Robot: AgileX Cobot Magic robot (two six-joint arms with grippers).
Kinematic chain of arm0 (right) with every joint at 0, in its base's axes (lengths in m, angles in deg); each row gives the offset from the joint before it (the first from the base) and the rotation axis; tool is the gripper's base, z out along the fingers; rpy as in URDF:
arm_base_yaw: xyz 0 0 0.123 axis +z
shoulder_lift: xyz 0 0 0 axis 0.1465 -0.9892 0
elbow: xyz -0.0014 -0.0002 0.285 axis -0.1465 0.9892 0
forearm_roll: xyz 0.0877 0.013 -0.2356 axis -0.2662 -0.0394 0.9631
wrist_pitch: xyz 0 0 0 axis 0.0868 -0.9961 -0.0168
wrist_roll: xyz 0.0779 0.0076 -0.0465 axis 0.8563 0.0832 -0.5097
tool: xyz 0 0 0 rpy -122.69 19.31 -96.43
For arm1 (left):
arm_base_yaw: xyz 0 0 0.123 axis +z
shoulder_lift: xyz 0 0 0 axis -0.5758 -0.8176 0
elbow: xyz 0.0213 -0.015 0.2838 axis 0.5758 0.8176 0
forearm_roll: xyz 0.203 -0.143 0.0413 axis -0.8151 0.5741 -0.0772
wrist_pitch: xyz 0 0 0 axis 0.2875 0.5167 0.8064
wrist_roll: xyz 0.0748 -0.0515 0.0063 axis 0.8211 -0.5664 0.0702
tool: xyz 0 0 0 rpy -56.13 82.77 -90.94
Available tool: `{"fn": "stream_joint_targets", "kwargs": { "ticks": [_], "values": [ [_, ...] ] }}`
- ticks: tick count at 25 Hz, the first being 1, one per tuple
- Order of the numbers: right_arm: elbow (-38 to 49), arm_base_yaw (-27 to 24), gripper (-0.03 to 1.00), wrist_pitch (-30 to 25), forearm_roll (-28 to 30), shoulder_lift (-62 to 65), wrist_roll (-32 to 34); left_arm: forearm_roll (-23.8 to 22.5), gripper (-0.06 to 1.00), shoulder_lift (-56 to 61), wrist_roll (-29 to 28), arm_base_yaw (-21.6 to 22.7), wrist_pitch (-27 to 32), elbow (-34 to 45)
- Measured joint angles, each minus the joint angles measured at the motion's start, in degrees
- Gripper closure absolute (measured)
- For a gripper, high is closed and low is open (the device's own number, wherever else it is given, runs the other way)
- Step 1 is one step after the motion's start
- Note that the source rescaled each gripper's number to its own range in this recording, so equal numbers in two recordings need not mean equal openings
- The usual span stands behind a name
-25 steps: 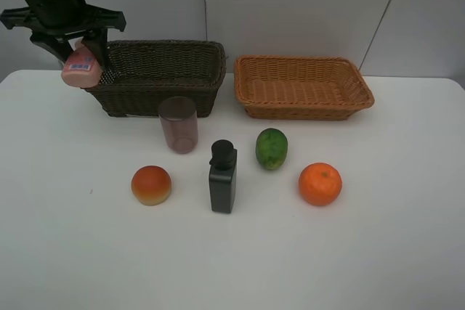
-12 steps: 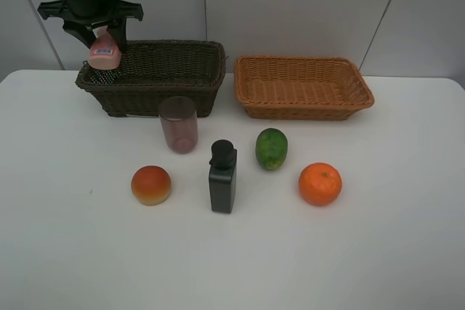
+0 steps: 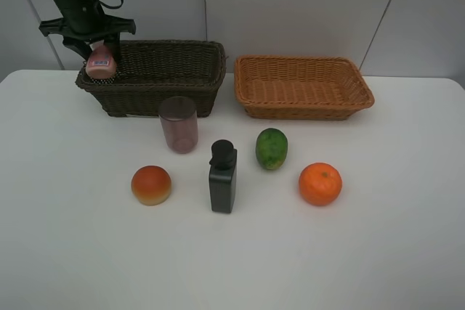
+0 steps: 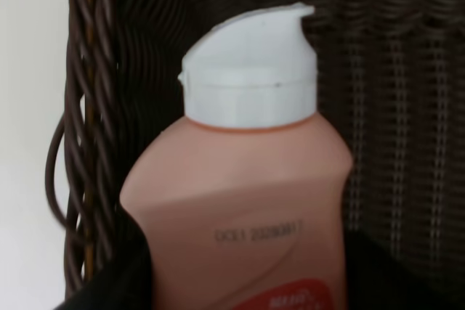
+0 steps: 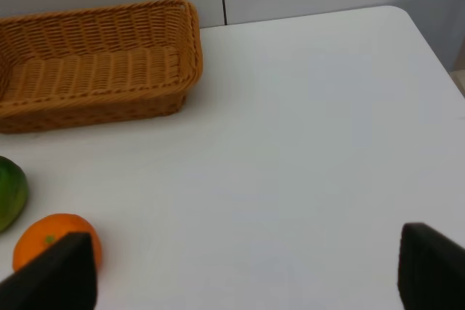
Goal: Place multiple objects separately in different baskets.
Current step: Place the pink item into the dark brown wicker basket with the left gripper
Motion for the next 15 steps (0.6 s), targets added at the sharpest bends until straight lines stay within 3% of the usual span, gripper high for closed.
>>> {"fn": "stream_joint_targets", "kwargs": {
  "ticks": [5, 15],
  "values": [
    [0.0, 0.0, 0.22, 0.0, 0.0, 0.0, 0.0, 1.1, 0.30, -0.2, 0.3, 0.0, -5.2, -0.1],
    [0.0, 0.0, 0.22, 0.0, 0.0, 0.0, 0.0, 2.0, 0.30, -4.3, 2.6, 0.0, -7.4, -0.2]
  ]
}}
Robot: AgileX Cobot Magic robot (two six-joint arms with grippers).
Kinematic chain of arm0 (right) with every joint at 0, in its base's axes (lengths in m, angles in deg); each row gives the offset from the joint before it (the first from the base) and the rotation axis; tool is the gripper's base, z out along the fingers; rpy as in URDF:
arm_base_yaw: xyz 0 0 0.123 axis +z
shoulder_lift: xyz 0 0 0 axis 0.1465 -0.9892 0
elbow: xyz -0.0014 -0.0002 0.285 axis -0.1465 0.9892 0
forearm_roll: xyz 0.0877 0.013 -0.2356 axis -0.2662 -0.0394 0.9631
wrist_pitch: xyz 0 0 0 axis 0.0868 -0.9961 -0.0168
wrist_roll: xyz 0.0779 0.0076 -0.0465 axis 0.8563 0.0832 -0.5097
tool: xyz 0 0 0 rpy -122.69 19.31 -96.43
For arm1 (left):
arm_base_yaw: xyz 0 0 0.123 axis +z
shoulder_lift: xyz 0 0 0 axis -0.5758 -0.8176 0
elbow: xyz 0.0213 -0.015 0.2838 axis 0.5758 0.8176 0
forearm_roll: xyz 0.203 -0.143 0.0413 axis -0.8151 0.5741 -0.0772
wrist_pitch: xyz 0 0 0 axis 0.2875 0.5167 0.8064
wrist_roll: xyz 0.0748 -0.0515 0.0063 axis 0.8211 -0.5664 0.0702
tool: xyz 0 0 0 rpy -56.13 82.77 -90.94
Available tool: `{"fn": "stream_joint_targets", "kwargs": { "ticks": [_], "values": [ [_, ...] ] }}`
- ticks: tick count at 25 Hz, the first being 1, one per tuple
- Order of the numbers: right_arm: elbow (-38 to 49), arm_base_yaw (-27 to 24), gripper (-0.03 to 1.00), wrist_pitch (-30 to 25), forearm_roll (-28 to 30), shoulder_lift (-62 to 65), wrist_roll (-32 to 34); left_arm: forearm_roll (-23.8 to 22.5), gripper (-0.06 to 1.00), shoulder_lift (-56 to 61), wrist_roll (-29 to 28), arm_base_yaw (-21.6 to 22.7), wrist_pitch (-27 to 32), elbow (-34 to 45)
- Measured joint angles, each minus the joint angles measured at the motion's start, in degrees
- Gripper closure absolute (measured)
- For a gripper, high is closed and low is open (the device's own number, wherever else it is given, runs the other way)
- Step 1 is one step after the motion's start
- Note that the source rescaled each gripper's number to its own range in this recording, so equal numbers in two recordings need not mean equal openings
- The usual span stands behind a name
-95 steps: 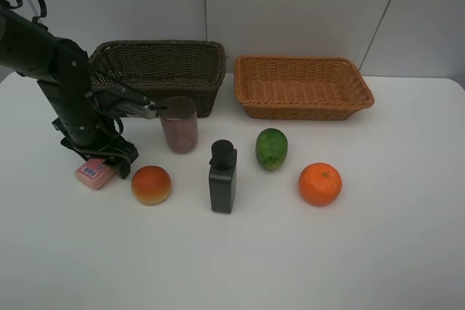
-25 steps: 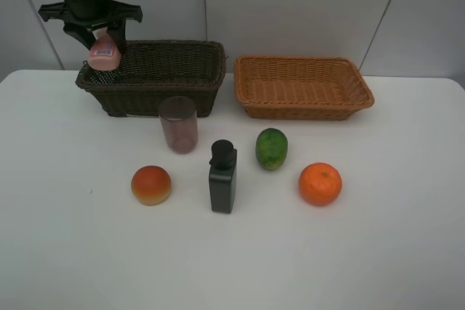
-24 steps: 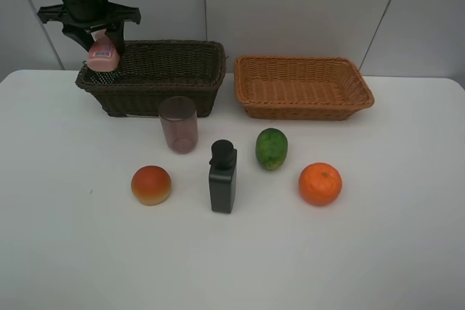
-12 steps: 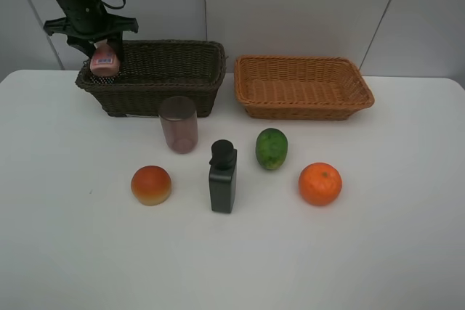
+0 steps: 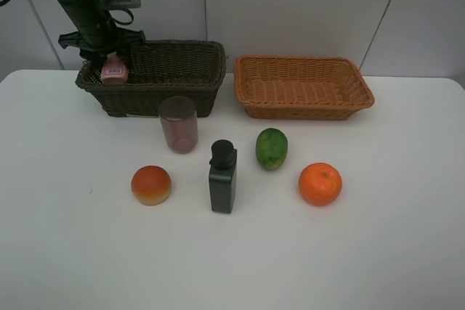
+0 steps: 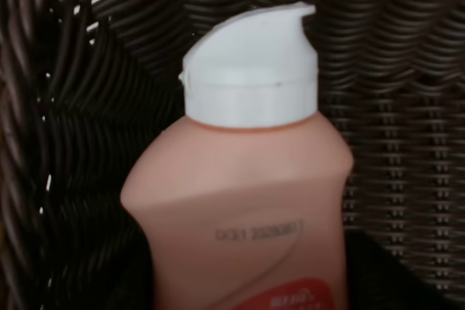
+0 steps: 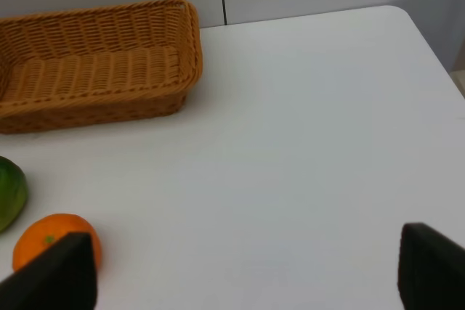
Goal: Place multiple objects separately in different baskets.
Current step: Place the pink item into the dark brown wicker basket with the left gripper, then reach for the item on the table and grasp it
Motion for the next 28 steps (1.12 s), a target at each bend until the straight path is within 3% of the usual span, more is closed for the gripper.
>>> {"fn": "stream_joint_targets", "kwargs": {
  "ticks": [9, 17, 22, 28],
  "values": [
    [0.0, 0.0, 0.22, 0.0, 0.0, 0.0, 0.0, 0.1, 0.30, 0.1, 0.9, 0.0, -1.5, 0.0],
    [0.0, 0.0, 0.22, 0.0, 0.0, 0.0, 0.0, 2.4, 0.29, 0.1, 9.2, -0.3, -2.8, 0.0],
    [0.0, 0.0, 0.22, 0.0, 0.0, 0.0, 0.0, 3.7, 0.15, 0.1, 9.1, -1.1, -3.9, 0.0],
    [0.0, 0.0, 0.22, 0.0, 0.0, 0.0, 0.0, 3.8, 0.14, 0.1, 9.0, -1.2, -3.9, 0.0]
  ]
}}
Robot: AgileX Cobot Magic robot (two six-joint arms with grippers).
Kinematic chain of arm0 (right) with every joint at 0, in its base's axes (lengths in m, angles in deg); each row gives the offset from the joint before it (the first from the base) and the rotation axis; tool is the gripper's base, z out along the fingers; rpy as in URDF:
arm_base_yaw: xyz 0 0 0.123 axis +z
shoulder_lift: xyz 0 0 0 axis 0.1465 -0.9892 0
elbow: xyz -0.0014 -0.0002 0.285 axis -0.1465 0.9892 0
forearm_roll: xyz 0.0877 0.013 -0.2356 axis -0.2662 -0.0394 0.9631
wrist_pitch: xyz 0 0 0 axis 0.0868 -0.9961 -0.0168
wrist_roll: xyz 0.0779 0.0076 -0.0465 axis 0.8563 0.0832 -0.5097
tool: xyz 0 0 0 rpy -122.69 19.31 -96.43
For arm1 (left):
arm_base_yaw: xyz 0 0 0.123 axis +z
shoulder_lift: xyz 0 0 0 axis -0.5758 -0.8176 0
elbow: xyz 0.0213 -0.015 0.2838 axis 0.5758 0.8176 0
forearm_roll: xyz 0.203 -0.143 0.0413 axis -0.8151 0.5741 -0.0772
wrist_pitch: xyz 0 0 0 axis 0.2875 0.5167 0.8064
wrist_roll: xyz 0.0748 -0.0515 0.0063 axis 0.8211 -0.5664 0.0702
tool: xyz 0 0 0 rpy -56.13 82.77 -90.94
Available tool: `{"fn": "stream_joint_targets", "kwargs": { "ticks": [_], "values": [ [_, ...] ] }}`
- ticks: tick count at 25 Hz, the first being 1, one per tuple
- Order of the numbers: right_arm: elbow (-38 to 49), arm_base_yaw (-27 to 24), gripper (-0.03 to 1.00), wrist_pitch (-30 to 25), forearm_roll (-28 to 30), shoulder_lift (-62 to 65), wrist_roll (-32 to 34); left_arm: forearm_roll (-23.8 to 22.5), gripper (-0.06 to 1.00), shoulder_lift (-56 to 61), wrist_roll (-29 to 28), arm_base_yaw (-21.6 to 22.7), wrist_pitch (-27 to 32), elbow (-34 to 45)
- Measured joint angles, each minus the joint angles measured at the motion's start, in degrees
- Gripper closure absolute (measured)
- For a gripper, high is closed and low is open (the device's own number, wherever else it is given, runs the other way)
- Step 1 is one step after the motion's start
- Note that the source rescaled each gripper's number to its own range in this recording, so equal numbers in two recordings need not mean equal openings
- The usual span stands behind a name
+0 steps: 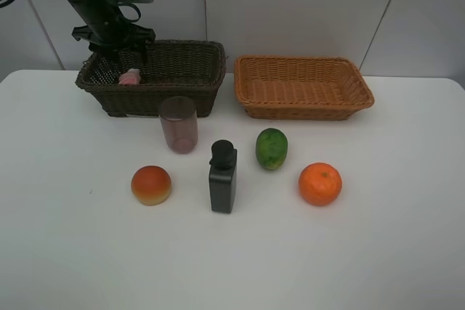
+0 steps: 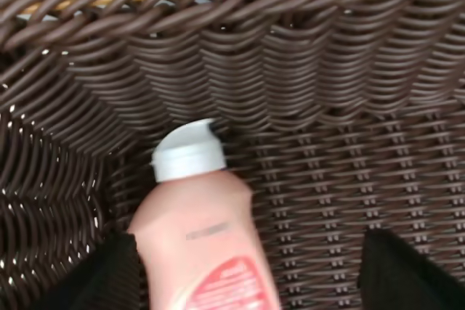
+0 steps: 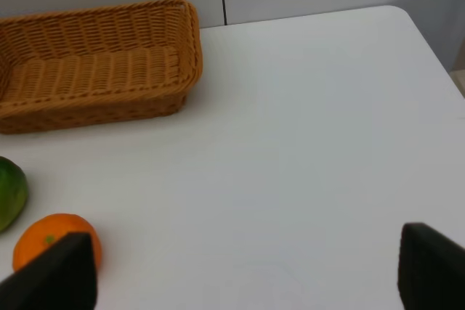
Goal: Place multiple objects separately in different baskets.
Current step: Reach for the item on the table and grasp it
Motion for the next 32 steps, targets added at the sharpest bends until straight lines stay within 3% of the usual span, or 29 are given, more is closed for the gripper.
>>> {"fn": "stream_joint_targets", "kwargs": {
  "ticks": [6, 14, 25, 32],
  "values": [
    [0.0, 0.0, 0.22, 0.0, 0.0, 0.0, 0.0, -0.1, 0.14, 1.3, 0.0, 0.0, 0.9, -0.2],
    [0.0, 0.0, 0.22, 0.0, 0.0, 0.0, 0.0, -0.5, 0.14, 5.8, 3.1, -2.2, 7.7, -0.6],
    [0.0, 0.0, 0.22, 0.0, 0.0, 0.0, 0.0, -1.4, 0.14, 12.4, 4.4, -11.3, 23.9, -0.6],
    [0.0, 0.0, 0.22, 0.0, 0.0, 0.0, 0.0, -3.1, 0.14, 12.7, 4.4, -16.3, 23.9, -0.7]
  ]
}}
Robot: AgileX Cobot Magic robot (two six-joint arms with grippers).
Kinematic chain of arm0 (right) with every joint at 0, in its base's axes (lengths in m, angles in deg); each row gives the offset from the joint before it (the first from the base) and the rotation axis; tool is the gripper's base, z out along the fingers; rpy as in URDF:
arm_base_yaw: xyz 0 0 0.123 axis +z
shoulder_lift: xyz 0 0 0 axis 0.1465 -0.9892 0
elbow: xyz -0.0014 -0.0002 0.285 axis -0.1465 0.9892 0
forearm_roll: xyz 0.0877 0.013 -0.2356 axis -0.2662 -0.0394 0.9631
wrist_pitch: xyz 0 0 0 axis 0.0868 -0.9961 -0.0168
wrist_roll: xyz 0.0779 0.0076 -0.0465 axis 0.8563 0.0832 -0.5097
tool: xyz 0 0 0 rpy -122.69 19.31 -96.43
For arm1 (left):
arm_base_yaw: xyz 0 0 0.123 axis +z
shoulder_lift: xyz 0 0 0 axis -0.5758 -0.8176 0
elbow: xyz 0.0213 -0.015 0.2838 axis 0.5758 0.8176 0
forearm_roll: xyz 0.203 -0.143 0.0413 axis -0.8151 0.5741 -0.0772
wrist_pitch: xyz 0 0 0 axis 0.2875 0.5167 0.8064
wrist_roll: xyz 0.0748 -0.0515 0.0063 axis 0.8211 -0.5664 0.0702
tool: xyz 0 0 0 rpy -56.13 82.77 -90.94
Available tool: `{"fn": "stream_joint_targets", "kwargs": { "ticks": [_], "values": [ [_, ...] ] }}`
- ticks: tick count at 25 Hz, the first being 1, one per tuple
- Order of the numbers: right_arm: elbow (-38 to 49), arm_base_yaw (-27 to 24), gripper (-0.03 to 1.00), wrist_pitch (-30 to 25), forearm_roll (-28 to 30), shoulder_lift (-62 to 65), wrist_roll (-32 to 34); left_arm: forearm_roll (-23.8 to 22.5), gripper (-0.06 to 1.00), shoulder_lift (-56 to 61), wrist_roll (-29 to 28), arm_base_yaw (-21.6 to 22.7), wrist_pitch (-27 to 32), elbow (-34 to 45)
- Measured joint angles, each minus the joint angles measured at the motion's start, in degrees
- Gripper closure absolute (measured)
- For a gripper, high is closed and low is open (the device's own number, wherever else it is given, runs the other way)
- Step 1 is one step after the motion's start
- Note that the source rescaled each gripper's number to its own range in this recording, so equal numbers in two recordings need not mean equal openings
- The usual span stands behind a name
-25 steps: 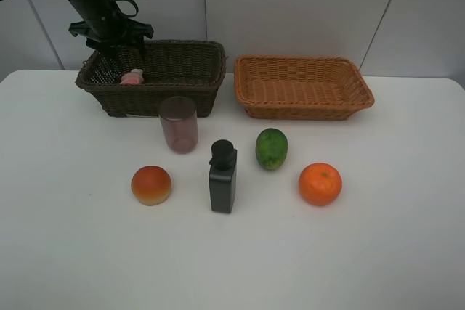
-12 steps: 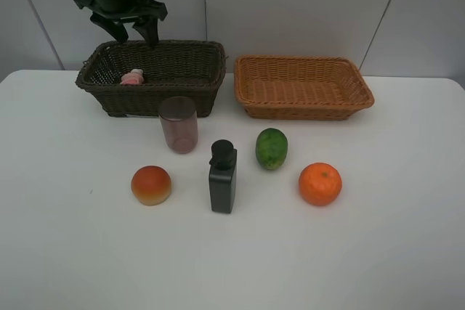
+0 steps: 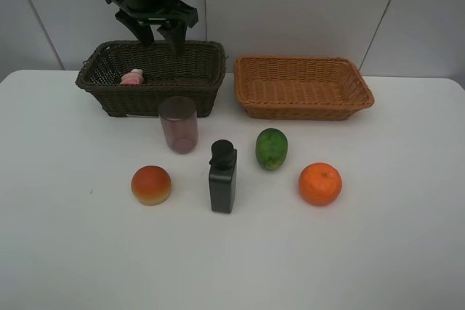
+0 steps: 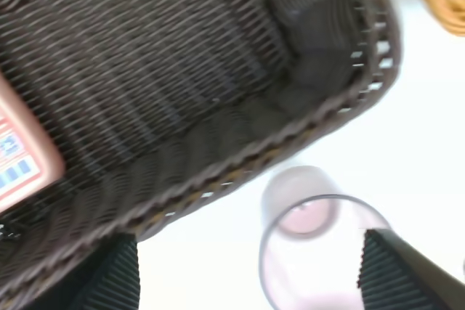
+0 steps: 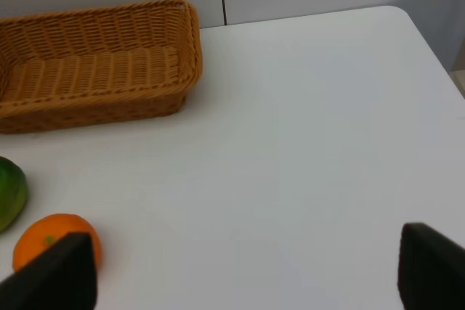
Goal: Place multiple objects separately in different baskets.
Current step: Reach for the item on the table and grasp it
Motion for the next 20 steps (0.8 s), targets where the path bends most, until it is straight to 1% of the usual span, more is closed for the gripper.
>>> {"fn": "stream_joint_targets", "kwargs": {
  "ticks": [7, 15, 17, 20],
  "values": [
    [0.0, 0.0, 0.22, 0.0, 0.0, 0.0, 0.0, 0.0, 0.14, 0.0, 0.0, -3.3, 0.0, 0.0],
    [0.0, 0.0, 0.22, 0.0, 0.0, 0.0, 0.0, 0.3, 0.14, 0.0, 0.0, -9.0, 0.0, 0.0],
    [0.0, 0.0, 0.22, 0.0, 0.0, 0.0, 0.0, 0.5, 0.14, 0.0, -0.7, -9.8, 0.0, 0.3],
    [0.0, 0.0, 0.22, 0.0, 0.0, 0.0, 0.0, 0.5, 0.14, 0.0, -3.6, -10.3, 0.0, 2.4]
  ]
}}
